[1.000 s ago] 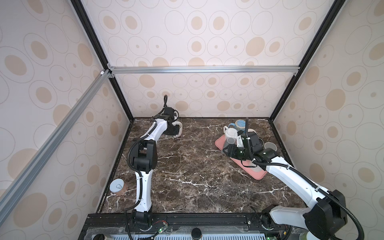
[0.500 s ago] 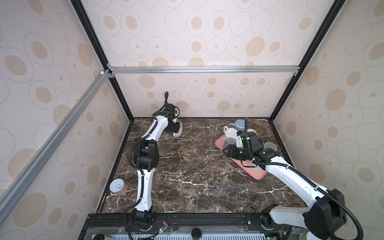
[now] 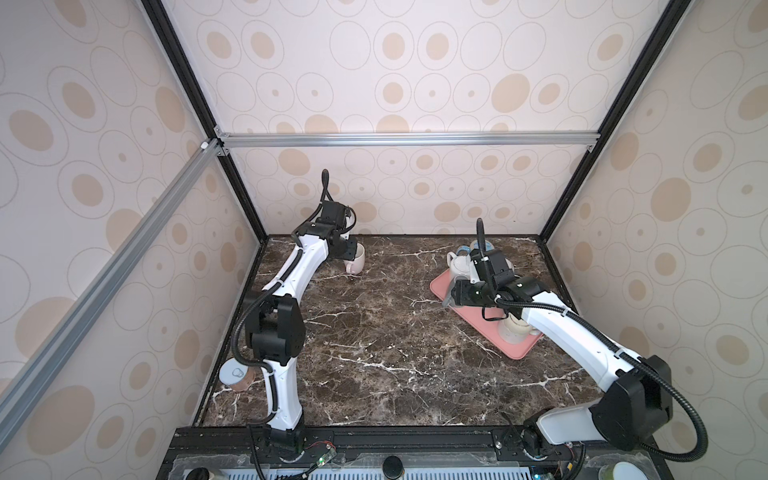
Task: Turn the mug right side up
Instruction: 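Lower the pale pink mug upright with the left gripper while the right moves away, then reach the left gripper to the tray and grasp the grey mug's handle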
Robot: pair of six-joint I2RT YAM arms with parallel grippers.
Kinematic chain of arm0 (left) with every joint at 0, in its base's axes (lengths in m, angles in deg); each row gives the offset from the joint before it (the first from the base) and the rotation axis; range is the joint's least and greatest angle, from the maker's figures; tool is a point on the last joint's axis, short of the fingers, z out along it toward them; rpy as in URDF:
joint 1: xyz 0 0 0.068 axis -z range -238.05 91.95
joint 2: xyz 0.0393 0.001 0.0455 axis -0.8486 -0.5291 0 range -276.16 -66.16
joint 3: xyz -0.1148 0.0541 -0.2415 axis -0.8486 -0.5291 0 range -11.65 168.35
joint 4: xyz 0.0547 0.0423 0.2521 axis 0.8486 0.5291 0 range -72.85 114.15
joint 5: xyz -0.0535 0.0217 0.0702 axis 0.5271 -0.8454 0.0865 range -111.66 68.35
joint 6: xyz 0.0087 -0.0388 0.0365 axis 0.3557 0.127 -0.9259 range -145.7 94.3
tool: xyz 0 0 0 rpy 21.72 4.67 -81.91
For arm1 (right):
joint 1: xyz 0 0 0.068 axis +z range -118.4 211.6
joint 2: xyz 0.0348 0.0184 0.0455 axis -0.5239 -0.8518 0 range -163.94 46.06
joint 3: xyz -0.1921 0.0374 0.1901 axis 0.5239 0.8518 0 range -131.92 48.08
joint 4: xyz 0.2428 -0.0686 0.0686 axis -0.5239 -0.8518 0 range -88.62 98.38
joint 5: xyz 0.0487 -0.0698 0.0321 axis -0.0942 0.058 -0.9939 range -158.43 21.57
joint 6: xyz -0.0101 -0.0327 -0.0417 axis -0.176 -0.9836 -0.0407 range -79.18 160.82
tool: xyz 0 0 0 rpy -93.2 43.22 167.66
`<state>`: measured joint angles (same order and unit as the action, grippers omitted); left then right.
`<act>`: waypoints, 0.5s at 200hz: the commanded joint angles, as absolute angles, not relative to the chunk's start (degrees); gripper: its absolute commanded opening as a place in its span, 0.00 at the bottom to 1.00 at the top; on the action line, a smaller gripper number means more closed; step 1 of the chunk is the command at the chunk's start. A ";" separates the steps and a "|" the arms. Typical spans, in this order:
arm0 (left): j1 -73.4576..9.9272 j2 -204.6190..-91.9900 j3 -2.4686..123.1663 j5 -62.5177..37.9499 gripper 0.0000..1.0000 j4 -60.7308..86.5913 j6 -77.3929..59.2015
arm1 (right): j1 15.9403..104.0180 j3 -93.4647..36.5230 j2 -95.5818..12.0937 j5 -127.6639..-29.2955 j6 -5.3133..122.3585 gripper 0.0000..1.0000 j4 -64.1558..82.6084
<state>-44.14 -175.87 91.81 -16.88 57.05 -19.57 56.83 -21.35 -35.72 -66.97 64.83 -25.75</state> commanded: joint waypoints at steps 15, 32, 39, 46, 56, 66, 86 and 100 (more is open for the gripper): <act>-34.88 -164.93 72.40 -21.38 0.54 34.89 -26.36 | 53.11 -21.96 -38.14 -70.32 65.34 0.55 -27.63; -31.58 -162.23 64.51 -18.77 0.55 25.73 -27.23 | 51.20 -20.82 -37.74 -72.45 66.39 0.55 -27.22; -30.38 -161.69 62.08 -17.46 0.55 22.29 -27.35 | 50.64 -20.21 -37.23 -72.65 66.52 0.55 -27.08; -29.02 -161.48 60.01 -16.23 0.55 19.19 -27.81 | 50.11 -19.42 -36.58 -72.73 66.74 0.55 -26.97; -27.06 -161.85 58.12 -14.52 0.55 15.24 -28.85 | 49.18 -18.15 -35.42 -72.73 66.97 0.55 -26.87; -24.67 -162.71 56.58 -13.72 0.57 11.75 -30.36 | 48.29 -16.81 -34.00 -72.73 67.15 0.55 -26.70; -19.43 -166.28 56.54 -13.65 0.63 8.59 -36.64 | 45.69 -13.95 -31.18 -73.88 67.58 0.55 -25.95; -16.18 -169.80 58.98 -14.45 0.66 9.03 -40.18 | 44.41 -12.27 -29.27 -74.70 67.81 0.55 -25.81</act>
